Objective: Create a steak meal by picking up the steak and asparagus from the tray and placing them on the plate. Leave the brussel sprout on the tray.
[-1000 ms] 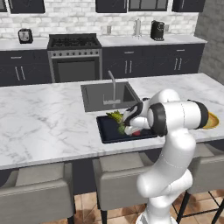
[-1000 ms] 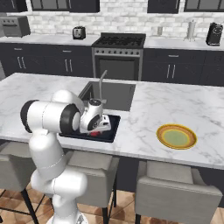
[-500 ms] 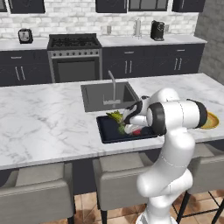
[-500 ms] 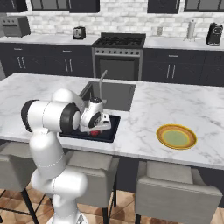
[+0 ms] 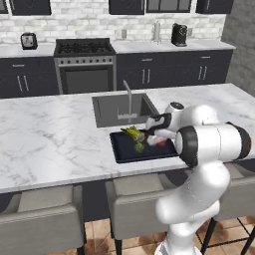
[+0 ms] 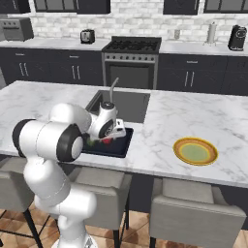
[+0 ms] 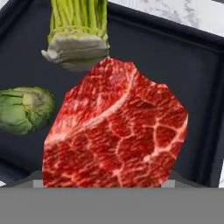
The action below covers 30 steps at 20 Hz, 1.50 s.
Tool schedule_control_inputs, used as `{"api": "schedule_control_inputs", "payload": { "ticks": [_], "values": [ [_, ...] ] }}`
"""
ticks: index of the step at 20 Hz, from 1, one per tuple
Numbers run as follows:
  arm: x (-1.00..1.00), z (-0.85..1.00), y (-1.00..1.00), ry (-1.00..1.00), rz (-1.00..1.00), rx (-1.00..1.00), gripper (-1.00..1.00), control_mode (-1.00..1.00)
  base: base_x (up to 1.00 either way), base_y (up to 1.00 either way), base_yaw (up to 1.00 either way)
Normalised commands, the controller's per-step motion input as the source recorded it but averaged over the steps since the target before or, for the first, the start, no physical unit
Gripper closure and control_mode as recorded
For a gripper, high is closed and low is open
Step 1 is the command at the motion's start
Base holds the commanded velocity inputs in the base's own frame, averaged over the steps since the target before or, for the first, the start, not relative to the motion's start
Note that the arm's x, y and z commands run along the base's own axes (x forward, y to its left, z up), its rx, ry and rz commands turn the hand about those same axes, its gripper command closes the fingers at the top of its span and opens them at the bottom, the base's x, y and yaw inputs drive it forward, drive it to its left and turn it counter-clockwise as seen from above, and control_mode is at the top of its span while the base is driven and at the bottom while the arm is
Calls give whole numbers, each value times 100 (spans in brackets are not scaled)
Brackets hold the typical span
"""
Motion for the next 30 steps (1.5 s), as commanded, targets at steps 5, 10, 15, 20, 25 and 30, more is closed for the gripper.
{"api": "schedule_control_inputs", "payload": {
  "ticks": [5,10,15,20,25,30],
  "values": [
    [-28,87,-35,-17,0,0,100,-100,0,0,0],
    [-21,79,-36,-8,0,0,100,-100,0,0,0],
    [-3,31,-59,2,-1,0,100,-100,0,0,0],
    [-6,1,-68,7,-6,-1,100,-100,0,0,0],
    [0,0,-71,10,-11,-5,100,-100,0,0,0],
    [-2,0,-94,11,-14,-1,100,-100,0,0,0]
  ]
}}
